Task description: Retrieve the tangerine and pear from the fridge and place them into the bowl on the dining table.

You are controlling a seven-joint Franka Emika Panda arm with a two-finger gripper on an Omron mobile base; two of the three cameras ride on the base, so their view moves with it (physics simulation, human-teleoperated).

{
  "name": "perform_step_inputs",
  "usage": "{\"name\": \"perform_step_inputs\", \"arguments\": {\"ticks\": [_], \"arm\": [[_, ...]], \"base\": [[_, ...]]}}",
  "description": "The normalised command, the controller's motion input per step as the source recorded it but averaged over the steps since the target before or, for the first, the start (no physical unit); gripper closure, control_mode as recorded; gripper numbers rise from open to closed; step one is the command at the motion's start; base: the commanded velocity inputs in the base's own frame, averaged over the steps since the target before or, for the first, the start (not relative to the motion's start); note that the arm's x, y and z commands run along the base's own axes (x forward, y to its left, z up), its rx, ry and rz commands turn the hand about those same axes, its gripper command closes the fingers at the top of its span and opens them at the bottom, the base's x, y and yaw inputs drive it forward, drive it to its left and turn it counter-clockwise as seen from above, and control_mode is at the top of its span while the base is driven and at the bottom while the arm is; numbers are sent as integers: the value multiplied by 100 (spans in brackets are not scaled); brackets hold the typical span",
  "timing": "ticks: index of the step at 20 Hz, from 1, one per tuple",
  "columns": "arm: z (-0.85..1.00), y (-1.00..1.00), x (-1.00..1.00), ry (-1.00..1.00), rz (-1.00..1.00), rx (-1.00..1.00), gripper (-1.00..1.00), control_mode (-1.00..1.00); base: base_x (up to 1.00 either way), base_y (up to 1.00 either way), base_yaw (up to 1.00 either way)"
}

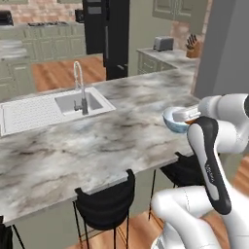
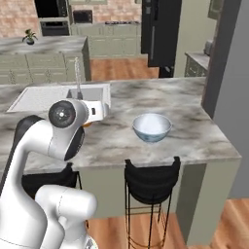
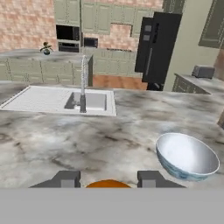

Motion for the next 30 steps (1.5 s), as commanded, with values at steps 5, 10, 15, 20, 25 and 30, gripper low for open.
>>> {"name": "perform_step_inputs", "arguments": {"ticks": [5, 10, 15, 20, 25, 30], "arm": [[0, 0, 0, 0, 0, 0, 100, 100], [0, 0, 0, 0, 0, 0, 100, 100], [0, 0, 0, 0, 0, 0, 100, 100], [0, 0, 0, 0, 0, 0, 100, 100], [-26, -50, 58, 11, 9, 3, 100, -100], [-28, -77, 69, 14, -9, 0, 100, -100]], "base": [[100, -99, 24], [100, -100, 22], [93, -100, 21], [74, -81, 21], [16, -12, 5], [0, 0, 0]]}}
